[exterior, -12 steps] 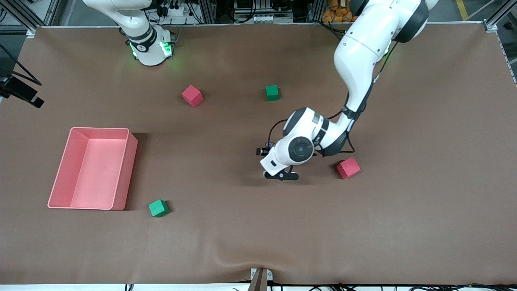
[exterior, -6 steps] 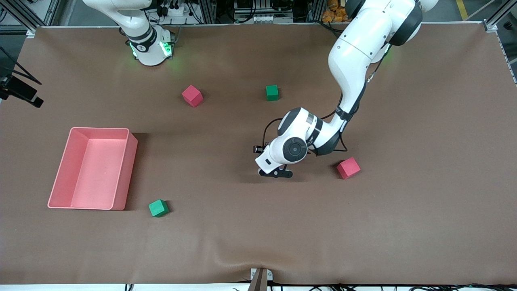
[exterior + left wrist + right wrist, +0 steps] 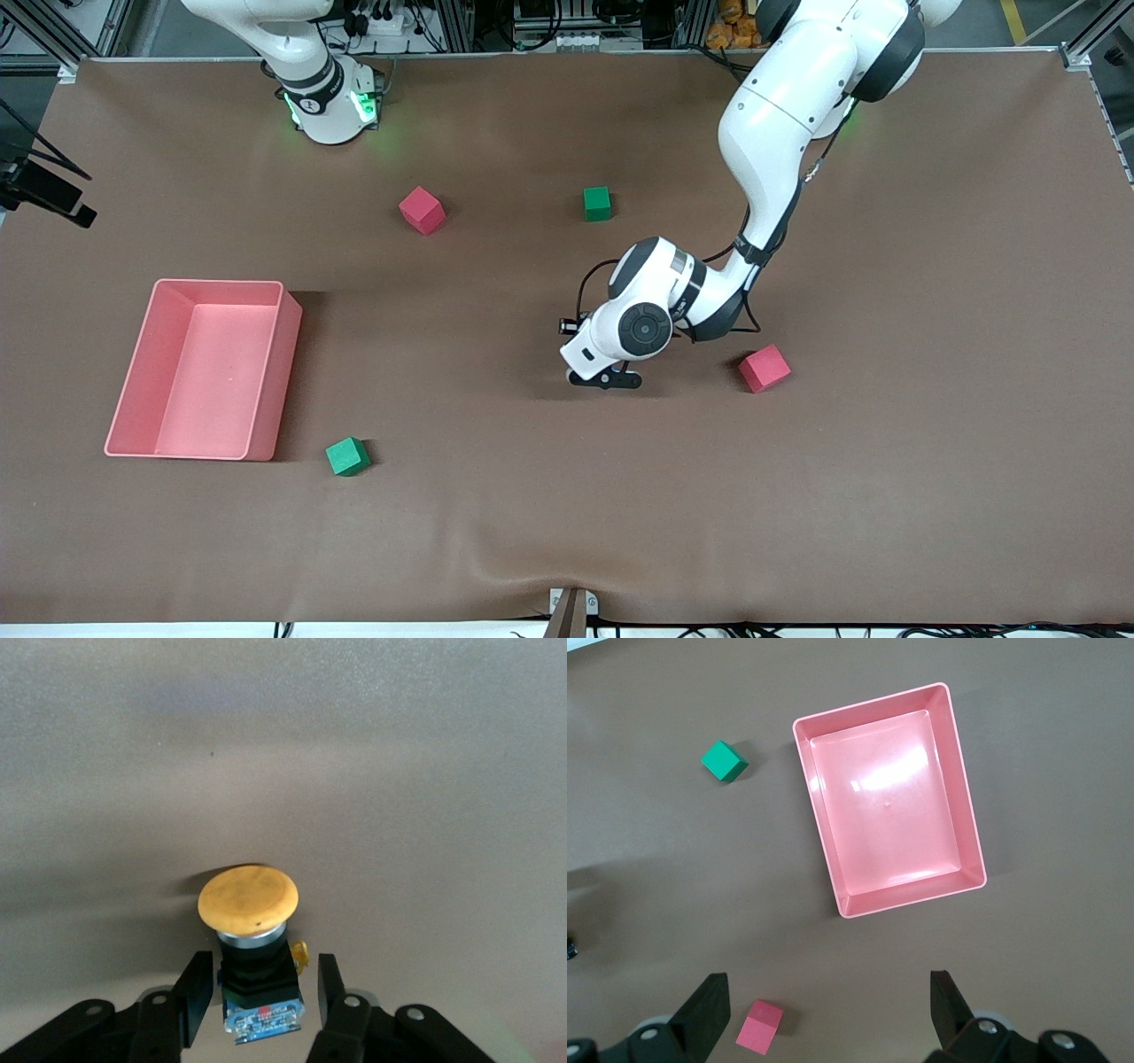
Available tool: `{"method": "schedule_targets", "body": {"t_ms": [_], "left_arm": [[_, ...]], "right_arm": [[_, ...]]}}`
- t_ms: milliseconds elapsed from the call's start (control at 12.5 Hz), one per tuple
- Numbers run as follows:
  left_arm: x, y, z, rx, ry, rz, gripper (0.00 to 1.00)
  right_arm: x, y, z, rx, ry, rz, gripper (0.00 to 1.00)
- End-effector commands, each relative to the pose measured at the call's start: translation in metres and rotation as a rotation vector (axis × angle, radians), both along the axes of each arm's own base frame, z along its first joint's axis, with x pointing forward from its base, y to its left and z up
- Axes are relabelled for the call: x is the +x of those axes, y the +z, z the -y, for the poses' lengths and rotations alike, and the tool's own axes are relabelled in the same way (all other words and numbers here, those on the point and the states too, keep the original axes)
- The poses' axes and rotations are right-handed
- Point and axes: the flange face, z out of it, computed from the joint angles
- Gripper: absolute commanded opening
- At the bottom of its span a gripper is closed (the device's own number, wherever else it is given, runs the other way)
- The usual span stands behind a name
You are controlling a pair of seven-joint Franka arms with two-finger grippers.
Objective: Place and upright button with both arms
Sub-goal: 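Lift the button with the left gripper and move it toward the arm bases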
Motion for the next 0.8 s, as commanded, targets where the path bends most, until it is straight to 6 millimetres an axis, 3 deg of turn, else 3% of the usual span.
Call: {"method": "schedule_targets", "body": {"t_ms": [0,240,320,560,640,720], "left_arm": [[-0.0018,-0.0033,0.0039,0.011,-0.003,-0.008,0.56],[-0.0085,-0.0091,0.0088,0.021,-0.005,-0.017,0.55],[-0.0083,-0.0099,0.0079,0.023,-0.004,-0.017,0.50],[-0.0091,-0.0112,0.0075,0.028,0.005,-0.022,0.32],[-0.0084,-0.0112,0.0066,0.032,0.017,-0.024,0.22],[-0.0080,-0.0090,0.0070,0.035,0.033,-0.025,0.03]], "right_arm": [[0.0020,0.0052,-0.0085,-0.014,0.029,-0.002,1.00],[0.0012,0.0057,-0.0085,-0.014,0.033,-0.003,1.00],[0.0010,0.0056,-0.0091,-0.015,0.052,-0.005,1.00],[-0.0004,0.0059,-0.0056,-0.018,0.116,-0.009,1.00],[-0.0007,0.0056,-0.0056,-0.017,0.116,-0.012,1.00],[-0.0007,0.0048,-0.0073,-0.017,0.121,-0.015,1.00]]}}
